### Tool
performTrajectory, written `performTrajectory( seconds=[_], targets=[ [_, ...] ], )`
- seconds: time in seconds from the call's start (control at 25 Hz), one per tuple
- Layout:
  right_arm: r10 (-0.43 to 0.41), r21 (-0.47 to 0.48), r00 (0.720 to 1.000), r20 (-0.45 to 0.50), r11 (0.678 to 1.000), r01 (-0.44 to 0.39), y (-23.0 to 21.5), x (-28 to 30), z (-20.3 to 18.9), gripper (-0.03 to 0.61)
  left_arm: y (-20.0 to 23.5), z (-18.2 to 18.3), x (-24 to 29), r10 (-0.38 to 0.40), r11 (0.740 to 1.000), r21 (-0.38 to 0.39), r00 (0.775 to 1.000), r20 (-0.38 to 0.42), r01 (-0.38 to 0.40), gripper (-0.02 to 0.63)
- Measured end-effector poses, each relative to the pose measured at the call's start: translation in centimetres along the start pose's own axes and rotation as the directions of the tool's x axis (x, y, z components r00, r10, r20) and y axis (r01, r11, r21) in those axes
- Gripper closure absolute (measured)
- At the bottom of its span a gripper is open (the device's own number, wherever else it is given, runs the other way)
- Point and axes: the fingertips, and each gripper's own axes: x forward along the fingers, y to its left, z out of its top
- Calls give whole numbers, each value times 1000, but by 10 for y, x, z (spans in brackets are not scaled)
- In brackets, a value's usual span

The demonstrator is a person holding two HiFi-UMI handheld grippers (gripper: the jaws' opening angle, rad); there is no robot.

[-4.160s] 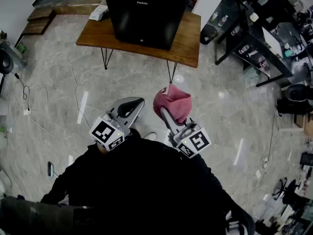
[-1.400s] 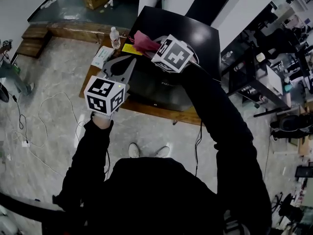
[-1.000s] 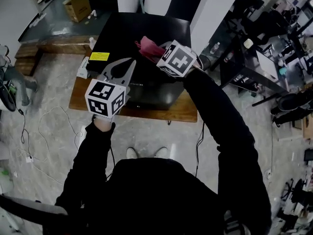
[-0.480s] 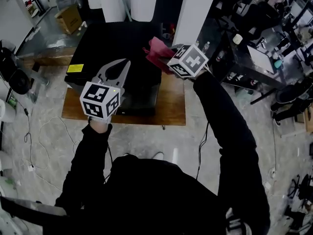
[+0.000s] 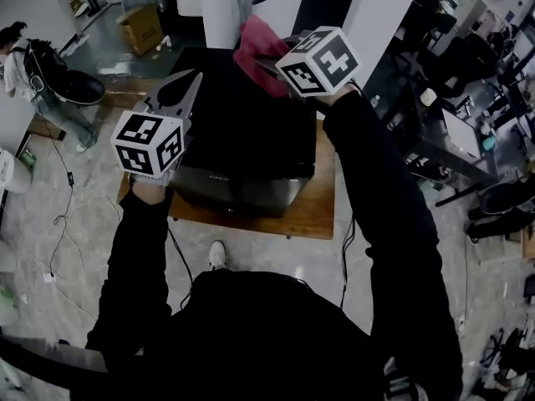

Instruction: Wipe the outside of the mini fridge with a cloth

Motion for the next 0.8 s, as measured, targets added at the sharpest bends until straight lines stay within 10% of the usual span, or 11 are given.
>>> performTrajectory(
  seconds=[0.44, 0.8],
  targets=[
    [-4, 39, 1000, 7, 999, 3, -29, 179, 98, 545, 173, -32, 27, -3, 1000, -27, 1000, -18, 3, 606],
    [-63, -20, 972, -226, 998, 60, -36, 315, 38, 545, 235, -106, 58, -90, 992, -101, 992, -87, 81, 606]
  ],
)
